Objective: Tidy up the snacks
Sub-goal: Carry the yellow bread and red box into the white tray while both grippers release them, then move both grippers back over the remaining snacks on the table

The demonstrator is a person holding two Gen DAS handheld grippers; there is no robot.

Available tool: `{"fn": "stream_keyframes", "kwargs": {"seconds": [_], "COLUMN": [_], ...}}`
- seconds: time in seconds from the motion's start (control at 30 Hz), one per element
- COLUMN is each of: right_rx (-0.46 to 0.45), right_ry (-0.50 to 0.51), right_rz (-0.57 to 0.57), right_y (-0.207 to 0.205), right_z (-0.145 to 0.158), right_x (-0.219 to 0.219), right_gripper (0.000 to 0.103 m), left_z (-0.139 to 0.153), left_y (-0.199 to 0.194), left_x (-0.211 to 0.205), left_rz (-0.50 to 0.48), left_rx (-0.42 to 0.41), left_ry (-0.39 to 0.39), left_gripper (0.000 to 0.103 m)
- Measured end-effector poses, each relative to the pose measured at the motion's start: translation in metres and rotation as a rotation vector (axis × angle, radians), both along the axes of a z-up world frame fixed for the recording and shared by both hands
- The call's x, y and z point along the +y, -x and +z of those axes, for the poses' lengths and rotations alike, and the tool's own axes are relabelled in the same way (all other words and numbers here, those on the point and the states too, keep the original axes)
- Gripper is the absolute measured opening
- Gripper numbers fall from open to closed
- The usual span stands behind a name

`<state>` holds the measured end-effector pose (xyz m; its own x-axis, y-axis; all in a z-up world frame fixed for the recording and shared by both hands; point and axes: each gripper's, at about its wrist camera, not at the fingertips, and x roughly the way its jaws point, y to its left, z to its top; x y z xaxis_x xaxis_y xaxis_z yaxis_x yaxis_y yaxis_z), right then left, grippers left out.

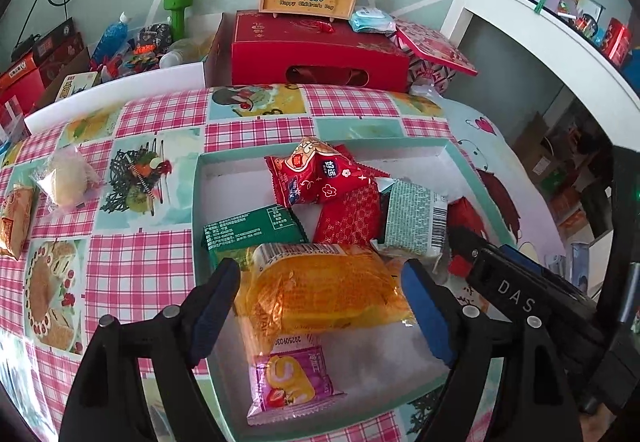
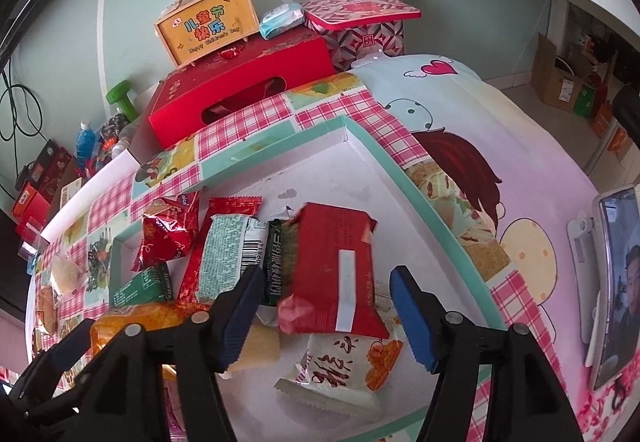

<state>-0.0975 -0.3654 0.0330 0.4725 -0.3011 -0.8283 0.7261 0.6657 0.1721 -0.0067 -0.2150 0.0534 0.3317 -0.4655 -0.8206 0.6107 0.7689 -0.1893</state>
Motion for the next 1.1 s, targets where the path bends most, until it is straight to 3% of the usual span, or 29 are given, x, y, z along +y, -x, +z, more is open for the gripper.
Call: {"fn": "stream_keyframes", "kwargs": {"seconds": [0.37, 0.8, 0.97, 1.1], "right_rx": [0.035, -0.001, 0.006, 0.02], "right_ry": [0.023, 0.079, 0.093, 0.103], "right_rz": [0.044, 0.193, 0.276, 0.323], "right_y": [0.001, -0.022, -0.036, -0.044], "right_z": [0.01, 0.031, 0.03, 0.026], "right_x": [0.019, 0.072, 0.099, 0.115], "right_gripper": [0.087, 0.087, 0.087, 0.087], "left_z": [0.013, -0.019, -0.023, -0.023], "left_y": [-0.007, -0.061, -0.068, -0.069], "left_x": [0.052, 0.149, 0.167, 0.167], "left_rz": [0.116, 0.547, 0.613, 0.609], "left_rx": [0.019, 0.172, 0.168, 0.153], "left_ry": [0.026, -0.097, -0.119, -0.143], "left_gripper": [0.089, 0.089, 0.089, 0.089]}}
